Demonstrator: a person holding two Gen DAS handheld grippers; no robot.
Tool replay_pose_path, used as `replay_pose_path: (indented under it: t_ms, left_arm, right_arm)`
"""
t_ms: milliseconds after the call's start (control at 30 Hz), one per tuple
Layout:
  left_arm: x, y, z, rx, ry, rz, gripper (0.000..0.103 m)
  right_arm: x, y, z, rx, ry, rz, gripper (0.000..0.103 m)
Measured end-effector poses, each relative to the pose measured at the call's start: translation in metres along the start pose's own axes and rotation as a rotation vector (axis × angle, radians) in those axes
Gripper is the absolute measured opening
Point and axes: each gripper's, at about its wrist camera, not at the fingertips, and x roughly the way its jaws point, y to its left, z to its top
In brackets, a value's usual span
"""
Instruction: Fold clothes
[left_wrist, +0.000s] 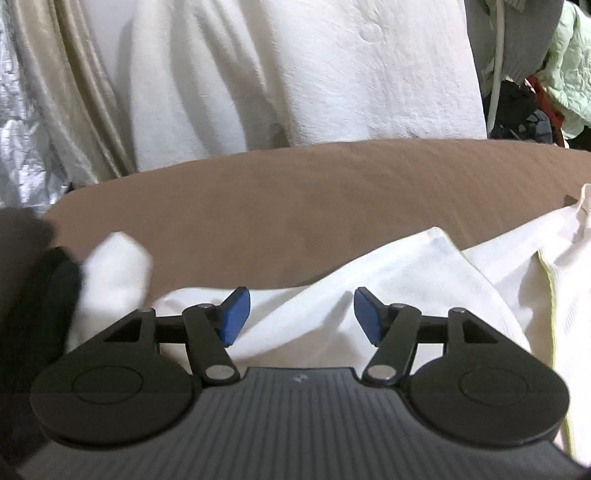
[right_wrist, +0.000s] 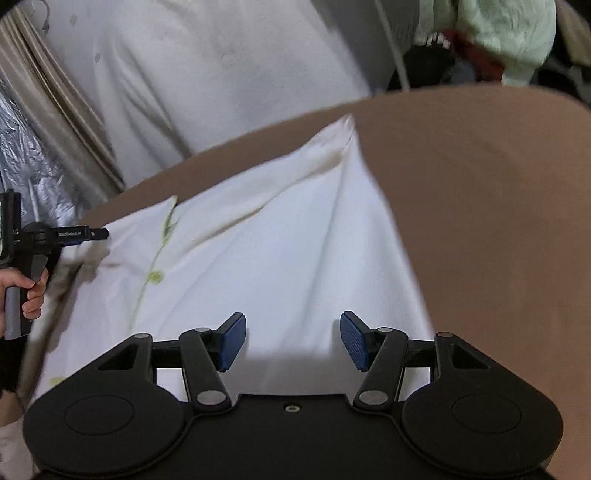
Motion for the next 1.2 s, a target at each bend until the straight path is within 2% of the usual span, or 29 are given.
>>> replay_pose_path:
  t_ms: [33,100,200,267,367,433,500,567,600,667,733,767,867,967,1033,1133,1167,1200]
  left_arm:
    - [0.012,-0.009,-0.001,0.021,0.047,0.011,0.003]
    - [0.029,-0.028,0.0,0.07,0.106,0.048,0.002]
    - [0.03,-0.047,0.015,0.142,0.024,0.137,0.002]
    - [0.029,-0.045,0.035,0.106,-0.023,0.168,0.002]
    - [0.021,-0.041,0.06,0.032,-0.098,0.134,0.002]
    - [0.016,-0.044,0.068,0.02,-0.12,0.101,0.004]
    - [0.011,-0.048,0.072,0.034,-0.13,0.117,0.006]
    - [0.004,-0.049,0.076,-0.005,-0.125,0.068,0.011]
    - [-0.001,-0.05,0.078,-0.02,-0.123,0.034,0.017]
    - [-0.015,-0.06,0.08,-0.027,-0.121,-0.09,0.029]
    - [-0.024,-0.079,0.076,-0.001,-0.102,-0.188,0.051]
    - [-0.027,-0.09,0.073,0.012,-0.086,-0.237,0.054]
    - [-0.017,-0.122,0.066,0.043,0.027,-0.342,0.056]
    - [0.015,-0.147,0.058,0.055,0.226,-0.441,0.06]
    - [0.035,-0.159,0.05,0.043,0.337,-0.453,0.061]
    - [0.033,-0.169,0.049,0.056,0.254,-0.41,0.071]
    - [0.031,-0.172,0.049,0.063,0.222,-0.398,0.071]
    - [0.03,-0.174,0.049,0.07,0.194,-0.388,0.061]
  right_arm:
    - [0.001,-0.003,0.002,-0.008,-0.023,-0.009,0.062]
    - [0.004,-0.014,0.007,0.022,-0.033,-0.015,0.062]
    - [0.013,-0.029,0.011,0.061,-0.011,0.04,0.062]
    - [0.019,-0.036,0.014,0.065,-0.009,0.051,0.062]
    - [0.029,-0.043,0.019,0.078,-0.013,0.056,0.062]
    - [0.031,-0.046,0.021,0.082,-0.009,0.066,0.062]
    - [0.032,-0.049,0.023,0.082,-0.007,0.077,0.062]
    - [0.033,-0.051,0.026,0.073,-0.006,0.087,0.062]
    - [0.034,-0.054,0.028,0.081,-0.01,0.093,0.062]
    - [0.035,-0.059,0.032,0.101,-0.019,0.105,0.062]
    - [0.036,-0.065,0.036,0.118,-0.025,0.111,0.062]
    - [0.036,-0.068,0.038,0.125,-0.028,0.114,0.062]
    - [0.034,-0.076,0.041,0.151,-0.034,0.118,0.062]
    - [0.03,-0.079,0.044,0.154,-0.04,0.112,0.062]
    - [0.026,-0.076,0.046,0.102,-0.059,0.041,0.062]
    - [0.026,-0.077,0.047,0.042,-0.059,-0.01,0.062]
    - [0.027,-0.079,0.047,0.054,-0.051,0.001,0.062]
    - [0.028,-0.082,0.047,0.069,-0.042,0.014,0.062]
